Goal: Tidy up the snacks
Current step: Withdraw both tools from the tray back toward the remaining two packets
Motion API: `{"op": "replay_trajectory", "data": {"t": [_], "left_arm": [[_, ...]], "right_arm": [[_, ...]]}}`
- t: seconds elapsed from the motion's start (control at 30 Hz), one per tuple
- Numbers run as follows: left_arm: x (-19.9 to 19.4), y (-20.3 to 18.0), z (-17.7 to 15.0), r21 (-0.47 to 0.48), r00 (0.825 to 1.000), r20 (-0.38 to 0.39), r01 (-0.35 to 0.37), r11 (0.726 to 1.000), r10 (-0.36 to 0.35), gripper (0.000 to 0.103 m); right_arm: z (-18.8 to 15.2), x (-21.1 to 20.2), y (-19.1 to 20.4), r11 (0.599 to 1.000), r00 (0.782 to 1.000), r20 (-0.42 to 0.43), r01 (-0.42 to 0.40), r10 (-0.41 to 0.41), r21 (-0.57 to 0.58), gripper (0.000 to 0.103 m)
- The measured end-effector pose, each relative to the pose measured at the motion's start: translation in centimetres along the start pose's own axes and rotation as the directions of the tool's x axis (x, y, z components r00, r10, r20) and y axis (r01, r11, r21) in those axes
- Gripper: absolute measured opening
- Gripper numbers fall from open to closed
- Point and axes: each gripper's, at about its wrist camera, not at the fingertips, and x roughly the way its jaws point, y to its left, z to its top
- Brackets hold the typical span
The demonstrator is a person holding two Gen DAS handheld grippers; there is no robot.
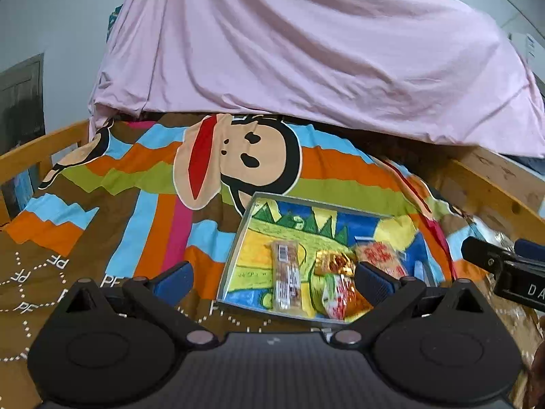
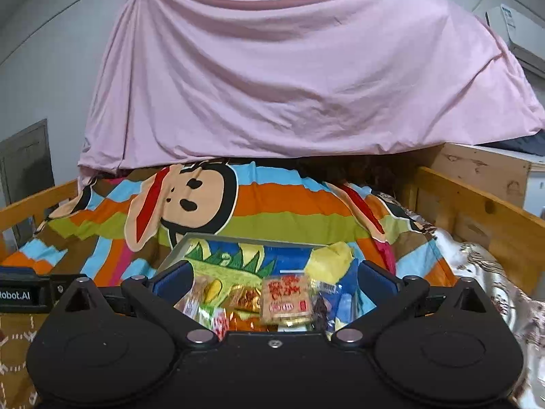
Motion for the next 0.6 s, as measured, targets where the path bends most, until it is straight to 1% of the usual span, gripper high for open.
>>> {"op": "replay_trajectory", "data": {"t": [0.17,0.23,0.33,0.4,0.47,0.53,0.6], "left_arm": [[-2.4,0.5,-2.4,-0.001,1.0,0.017,0.01,1.0,-0.01,0.103],[-3.5,0.7,-3.5,0.008,0.999,0.04,0.02,1.0,-0.02,0.103],[-4.8,0.7,-4.8,0.023,0.998,0.06,0.008,1.0,-0.009,0.103],[-5.6,1.0,-5.6,0.005,0.997,0.075,0.005,1.0,-0.005,0.103],[-6.2,1.4,-6.5,-0.028,0.997,0.081,0.011,1.0,-0.008,0.103],[-6.7,2.1,-7.4,-0.058,0.997,0.079,0.009,0.998,-0.004,0.103],[-6.7,2.6,-8.2,-0.074,0.998,0.064,-0.002,0.997,0.007,0.103]], "right_arm": [[-2.1,-2.8,0.3,0.999,1.0,-0.02,0.0,0.0,-0.033,0.102],[-3.0,-4.0,0.2,1.0,1.0,-0.025,-0.005,0.004,-0.027,0.102],[-4.5,-5.6,-0.2,1.0,1.0,-0.022,-0.006,0.006,-0.004,0.102],[-5.7,-6.7,-0.5,0.999,1.0,-0.02,0.01,-0.009,0.031,0.102],[-6.7,-7.4,-0.7,0.998,0.999,-0.036,0.021,-0.019,0.064,0.102],[-7.8,-7.9,-0.8,0.996,0.998,-0.061,0.025,-0.02,0.087,0.102],[-8.8,-8.0,-0.7,0.995,0.994,-0.104,0.025,-0.014,0.101,0.102]]}}
